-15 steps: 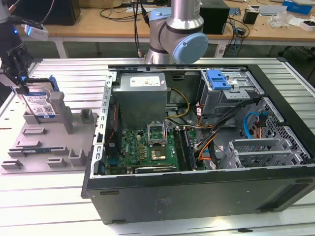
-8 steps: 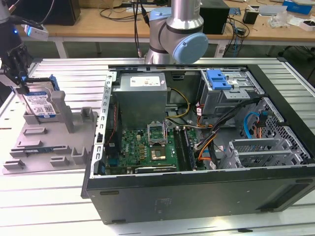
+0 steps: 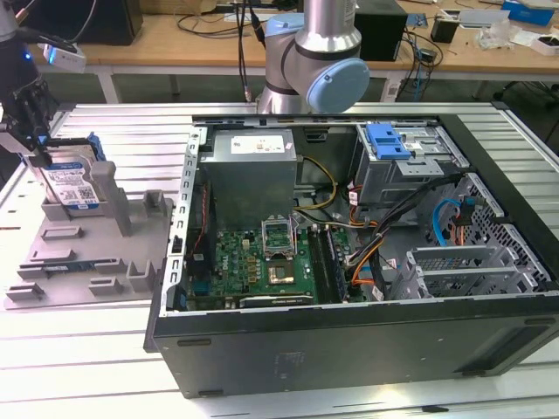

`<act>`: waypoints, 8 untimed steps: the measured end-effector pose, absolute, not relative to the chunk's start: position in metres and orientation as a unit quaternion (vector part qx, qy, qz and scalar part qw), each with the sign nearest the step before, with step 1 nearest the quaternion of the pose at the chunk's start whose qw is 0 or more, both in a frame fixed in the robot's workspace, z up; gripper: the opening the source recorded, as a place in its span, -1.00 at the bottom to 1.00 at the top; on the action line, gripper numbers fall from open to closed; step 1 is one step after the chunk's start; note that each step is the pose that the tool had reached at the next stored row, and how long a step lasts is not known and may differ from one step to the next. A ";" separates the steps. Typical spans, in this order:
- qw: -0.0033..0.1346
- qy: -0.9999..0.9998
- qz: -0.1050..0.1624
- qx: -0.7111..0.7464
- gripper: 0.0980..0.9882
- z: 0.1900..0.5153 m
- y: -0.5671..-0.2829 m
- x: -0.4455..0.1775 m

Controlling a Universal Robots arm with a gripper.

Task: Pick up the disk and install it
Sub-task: 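Pick up the disk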

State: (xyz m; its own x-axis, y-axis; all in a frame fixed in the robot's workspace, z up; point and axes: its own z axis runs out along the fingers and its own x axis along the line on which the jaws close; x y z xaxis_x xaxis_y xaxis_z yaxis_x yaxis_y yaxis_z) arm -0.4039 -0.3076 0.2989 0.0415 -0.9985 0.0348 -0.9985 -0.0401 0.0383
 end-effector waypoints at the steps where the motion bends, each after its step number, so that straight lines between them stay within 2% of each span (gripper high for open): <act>1: 0.026 -0.692 -0.001 0.721 -0.39 0.299 -0.308 -0.404; 8: 0.026 -0.692 -0.001 0.721 -0.39 0.304 -0.308 -0.404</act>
